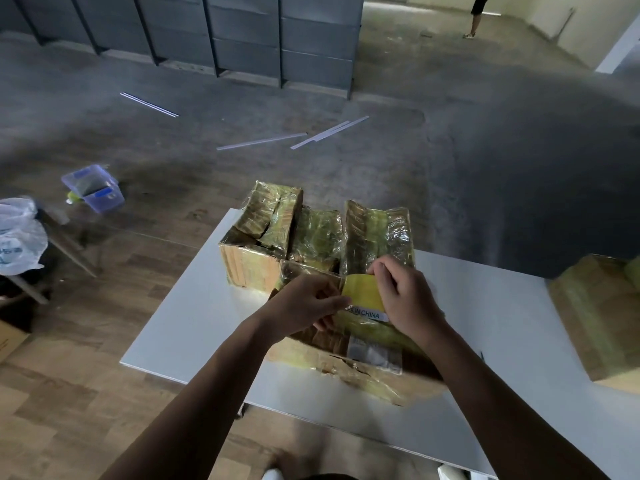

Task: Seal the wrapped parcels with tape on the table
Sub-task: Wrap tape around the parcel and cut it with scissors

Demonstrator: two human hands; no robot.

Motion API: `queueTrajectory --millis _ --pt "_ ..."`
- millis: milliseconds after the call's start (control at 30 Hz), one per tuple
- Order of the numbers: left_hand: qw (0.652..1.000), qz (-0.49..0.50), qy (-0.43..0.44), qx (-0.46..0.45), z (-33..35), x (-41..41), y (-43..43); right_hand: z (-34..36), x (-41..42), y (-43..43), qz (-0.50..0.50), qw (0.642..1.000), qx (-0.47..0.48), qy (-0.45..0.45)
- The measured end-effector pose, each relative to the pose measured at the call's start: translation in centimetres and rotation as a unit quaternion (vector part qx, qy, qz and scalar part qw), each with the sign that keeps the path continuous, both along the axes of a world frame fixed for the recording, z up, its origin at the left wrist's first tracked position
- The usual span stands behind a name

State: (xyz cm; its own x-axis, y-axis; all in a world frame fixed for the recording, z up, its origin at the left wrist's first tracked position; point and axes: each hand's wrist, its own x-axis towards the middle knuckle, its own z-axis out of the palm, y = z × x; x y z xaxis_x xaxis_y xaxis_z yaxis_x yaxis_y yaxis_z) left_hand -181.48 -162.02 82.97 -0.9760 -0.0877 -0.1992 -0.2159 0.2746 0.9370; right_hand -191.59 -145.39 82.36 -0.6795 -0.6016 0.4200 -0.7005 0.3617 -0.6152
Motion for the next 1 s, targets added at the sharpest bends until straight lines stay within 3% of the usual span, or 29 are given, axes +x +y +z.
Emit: queueTrajectory --millis 533,767,933,1000 --pt "0.996 -0.042 -0.02 -0.079 0.8 -0.5 0.2 -0.4 0.2 0.3 0.04 0.999 -0.017 0.013" --pt "1.0 -0.018 -0.004 -0.004 0.2 -0.6 0.6 -0.7 -0.2 0.9 0.036 0.998 -0.034 -0.031" --pt "0.978 0.001 -0.039 0.205 -0.3 0.0 0.0 -0.5 -0.4 0.9 0.043 0.998 -0.024 -0.027" --pt "0.968 0.022 -0.051 0.243 -0.4 0.0 0.0 -0.6 -0.5 0.9 0.039 0.999 -0.016 -0.033"
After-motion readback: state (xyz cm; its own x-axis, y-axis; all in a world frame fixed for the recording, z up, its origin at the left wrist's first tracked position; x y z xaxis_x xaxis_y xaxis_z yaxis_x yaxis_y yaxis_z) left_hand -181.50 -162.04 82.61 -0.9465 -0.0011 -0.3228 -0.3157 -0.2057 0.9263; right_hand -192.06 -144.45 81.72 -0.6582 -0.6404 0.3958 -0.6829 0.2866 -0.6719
